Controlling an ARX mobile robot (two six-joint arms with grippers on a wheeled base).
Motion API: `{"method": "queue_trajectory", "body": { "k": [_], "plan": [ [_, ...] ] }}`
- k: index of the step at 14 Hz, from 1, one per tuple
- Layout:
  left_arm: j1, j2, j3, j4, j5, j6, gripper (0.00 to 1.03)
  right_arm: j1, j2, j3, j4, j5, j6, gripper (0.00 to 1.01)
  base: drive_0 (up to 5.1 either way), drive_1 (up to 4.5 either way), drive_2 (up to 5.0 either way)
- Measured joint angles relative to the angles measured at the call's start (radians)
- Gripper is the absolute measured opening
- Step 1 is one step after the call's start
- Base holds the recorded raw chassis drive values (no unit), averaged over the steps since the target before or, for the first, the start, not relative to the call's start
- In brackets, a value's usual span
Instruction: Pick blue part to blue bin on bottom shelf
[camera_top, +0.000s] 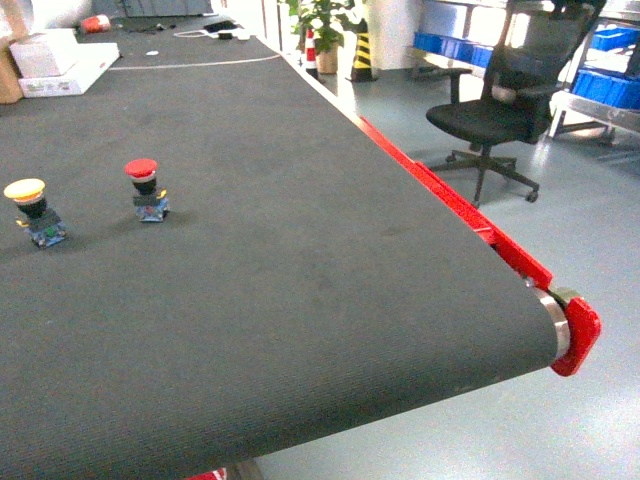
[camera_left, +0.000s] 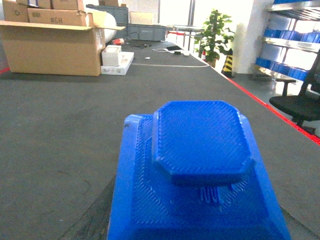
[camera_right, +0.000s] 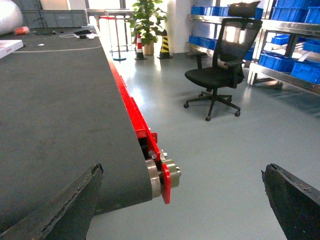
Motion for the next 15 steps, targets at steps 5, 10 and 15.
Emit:
{"method": "queue_trajectory", "body": {
  "k": [5,10,15],
  "plan": [
    [0.000,0.000,0.000,-0.001,0.000,0.000,0.43,0.000,0.000,0.000,0.000,0.000,0.000,0.98,-1.6,-1.58,-1.6],
    [0.000,0.000,0.000,0.000,0.000,0.000,0.43,0.000,0.000,0.000,0.000,0.000,0.000,0.98,-1.6,-1.57,-1.6],
    [0.000,0.000,0.000,0.000,0.000,0.000,0.43,0.000,0.000,0.000,0.000,0.000,0.000,0.98,-1.6,-1.57,-1.6]
  ]
}}
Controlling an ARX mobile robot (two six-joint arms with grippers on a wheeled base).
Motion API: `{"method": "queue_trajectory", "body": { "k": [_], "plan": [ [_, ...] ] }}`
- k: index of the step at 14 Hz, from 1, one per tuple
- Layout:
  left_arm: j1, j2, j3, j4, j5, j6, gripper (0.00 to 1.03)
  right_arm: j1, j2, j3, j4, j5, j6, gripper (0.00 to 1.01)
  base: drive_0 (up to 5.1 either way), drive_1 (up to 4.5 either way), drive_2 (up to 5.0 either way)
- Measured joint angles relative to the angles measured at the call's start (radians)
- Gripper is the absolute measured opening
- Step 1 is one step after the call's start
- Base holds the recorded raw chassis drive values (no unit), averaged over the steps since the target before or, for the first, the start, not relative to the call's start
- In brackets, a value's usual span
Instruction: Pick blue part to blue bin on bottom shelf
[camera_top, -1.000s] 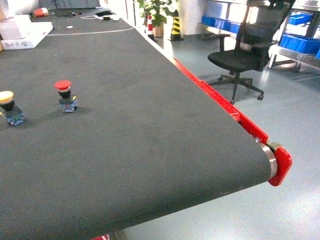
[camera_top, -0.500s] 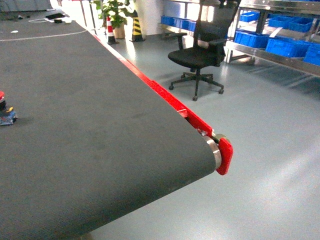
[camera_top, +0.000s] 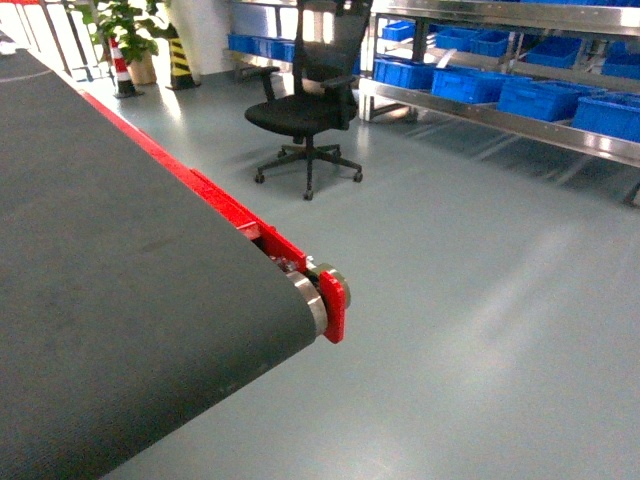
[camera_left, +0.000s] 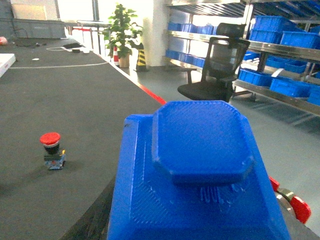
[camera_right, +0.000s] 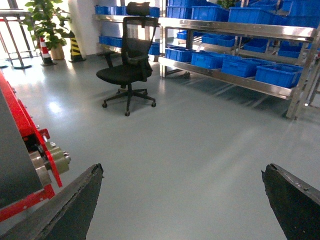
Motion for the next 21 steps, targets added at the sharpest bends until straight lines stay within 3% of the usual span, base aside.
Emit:
{"method": "queue_trajectory", "body": {
  "k": [21],
  "plan": [
    [0.000,0.000,0.000,0.000,0.000,0.000,0.43,0.000,0.000,0.000,0.000,0.000,0.000,0.98,-1.6,-1.57,-1.6]
  ]
}}
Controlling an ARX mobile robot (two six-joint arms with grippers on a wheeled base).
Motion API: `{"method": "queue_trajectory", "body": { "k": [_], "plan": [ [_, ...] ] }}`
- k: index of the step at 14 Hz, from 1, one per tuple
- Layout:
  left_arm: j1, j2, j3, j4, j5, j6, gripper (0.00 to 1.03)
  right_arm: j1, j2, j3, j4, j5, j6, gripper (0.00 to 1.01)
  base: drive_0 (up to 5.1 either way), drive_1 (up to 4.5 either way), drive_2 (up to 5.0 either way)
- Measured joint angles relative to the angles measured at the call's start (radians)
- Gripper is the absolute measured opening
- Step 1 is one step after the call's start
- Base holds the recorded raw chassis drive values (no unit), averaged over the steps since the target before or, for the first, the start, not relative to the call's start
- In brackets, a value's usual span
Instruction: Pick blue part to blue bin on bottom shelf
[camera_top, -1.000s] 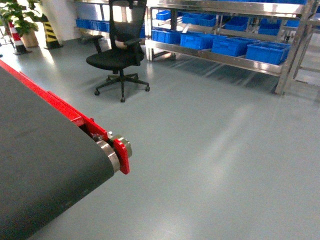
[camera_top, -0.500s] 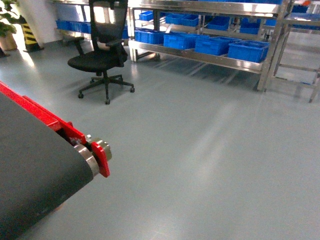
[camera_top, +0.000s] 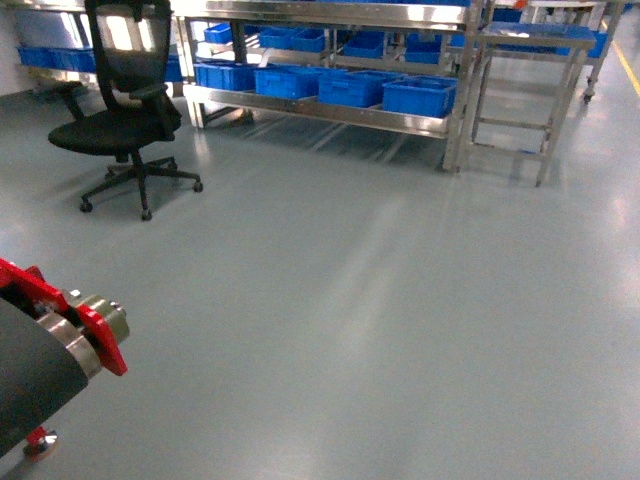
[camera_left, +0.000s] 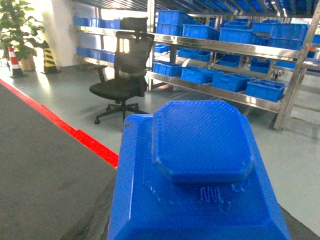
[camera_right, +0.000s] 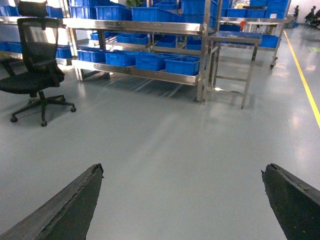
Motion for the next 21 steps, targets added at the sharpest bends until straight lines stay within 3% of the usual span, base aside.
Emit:
{"method": "queue_trajectory", "body": {
  "k": [21],
  "plan": [
    [0.000,0.000,0.000,0.000,0.000,0.000,0.43,0.000,0.000,0.000,0.000,0.000,0.000,0.98,-1.6,-1.57,-1.6]
  ]
}}
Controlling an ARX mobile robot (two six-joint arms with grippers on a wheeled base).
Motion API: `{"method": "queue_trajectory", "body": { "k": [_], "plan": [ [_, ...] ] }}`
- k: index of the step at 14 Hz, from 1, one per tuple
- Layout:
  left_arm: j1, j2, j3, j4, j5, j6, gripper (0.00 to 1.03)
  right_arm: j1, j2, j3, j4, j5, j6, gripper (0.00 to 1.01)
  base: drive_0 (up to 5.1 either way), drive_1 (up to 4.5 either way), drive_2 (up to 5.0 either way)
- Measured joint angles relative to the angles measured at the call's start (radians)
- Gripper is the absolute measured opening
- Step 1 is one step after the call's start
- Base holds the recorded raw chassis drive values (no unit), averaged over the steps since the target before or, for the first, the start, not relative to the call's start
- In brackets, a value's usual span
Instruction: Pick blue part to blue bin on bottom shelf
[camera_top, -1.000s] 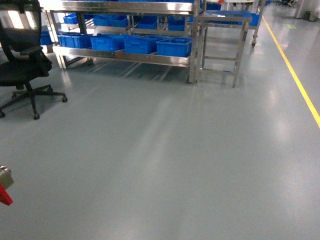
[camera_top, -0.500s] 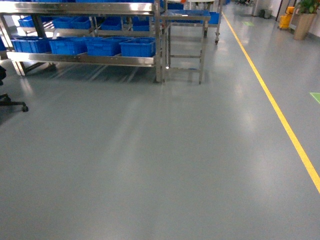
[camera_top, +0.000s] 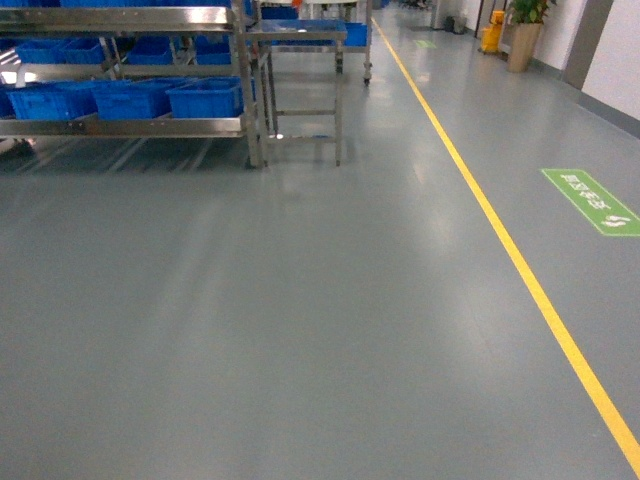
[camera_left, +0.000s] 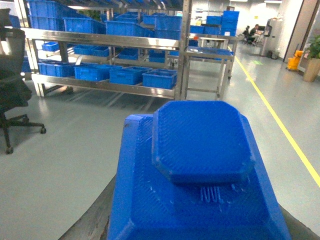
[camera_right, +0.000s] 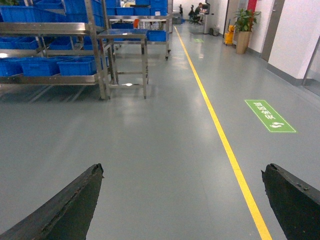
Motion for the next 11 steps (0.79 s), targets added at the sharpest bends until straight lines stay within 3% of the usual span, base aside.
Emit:
{"method": "queue_trajectory", "body": {
  "k": [6,11],
  "plan": [
    [0.001,-0.001,0.000,0.003,0.000,0.000,0.43,0.000,0.000,0.000,0.003,0.000,0.000,0.98,-1.6,-1.59,-1.6],
    [0.001,-0.002,0.000,0.000,0.000,0.000,0.43,0.000,0.000,0.000,0.000,0.000,0.000,0.98,-0.1,3.96,-4.2]
  ]
}}
